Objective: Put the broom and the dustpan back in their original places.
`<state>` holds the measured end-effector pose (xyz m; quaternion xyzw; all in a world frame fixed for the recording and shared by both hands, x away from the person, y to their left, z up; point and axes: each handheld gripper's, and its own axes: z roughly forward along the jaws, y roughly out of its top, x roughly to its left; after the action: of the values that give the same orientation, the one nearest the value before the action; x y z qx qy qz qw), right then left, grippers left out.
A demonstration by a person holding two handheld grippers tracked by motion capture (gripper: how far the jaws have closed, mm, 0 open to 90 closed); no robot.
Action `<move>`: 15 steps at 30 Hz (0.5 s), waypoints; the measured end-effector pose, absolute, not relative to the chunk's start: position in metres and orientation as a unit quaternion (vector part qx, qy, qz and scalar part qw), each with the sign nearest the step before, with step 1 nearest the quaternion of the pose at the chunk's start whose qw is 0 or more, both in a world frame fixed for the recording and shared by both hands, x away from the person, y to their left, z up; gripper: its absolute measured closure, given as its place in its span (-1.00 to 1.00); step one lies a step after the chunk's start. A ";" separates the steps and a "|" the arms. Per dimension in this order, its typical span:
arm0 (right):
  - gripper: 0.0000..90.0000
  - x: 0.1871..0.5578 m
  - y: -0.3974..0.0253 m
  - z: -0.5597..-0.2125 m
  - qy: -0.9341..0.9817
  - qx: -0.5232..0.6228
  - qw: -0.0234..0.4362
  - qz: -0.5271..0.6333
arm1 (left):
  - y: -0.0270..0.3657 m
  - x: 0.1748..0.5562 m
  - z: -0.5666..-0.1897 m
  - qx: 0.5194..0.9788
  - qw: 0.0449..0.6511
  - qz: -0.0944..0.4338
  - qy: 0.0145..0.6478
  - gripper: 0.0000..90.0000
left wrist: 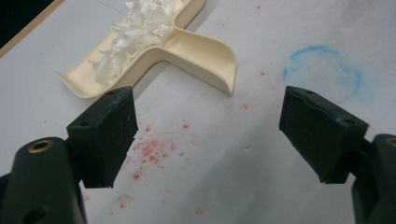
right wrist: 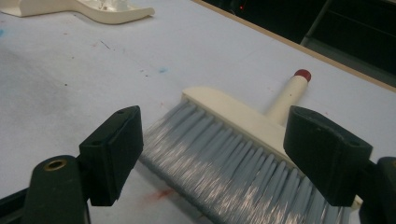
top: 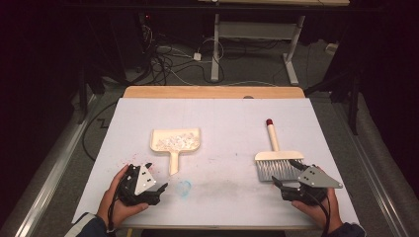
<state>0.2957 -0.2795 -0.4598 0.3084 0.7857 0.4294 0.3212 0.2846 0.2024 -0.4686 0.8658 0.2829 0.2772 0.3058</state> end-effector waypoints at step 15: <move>-0.55 0.296 -0.281 -0.460 0.786 0.309 0.327 0.423 | 0.204 0.287 -0.469 0.865 0.307 0.274 0.287 -0.58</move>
<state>0.2962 -0.2815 -0.4597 0.3092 0.7861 0.4233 0.3275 0.2870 0.2036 -0.4694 0.8652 0.2871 0.2736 0.3067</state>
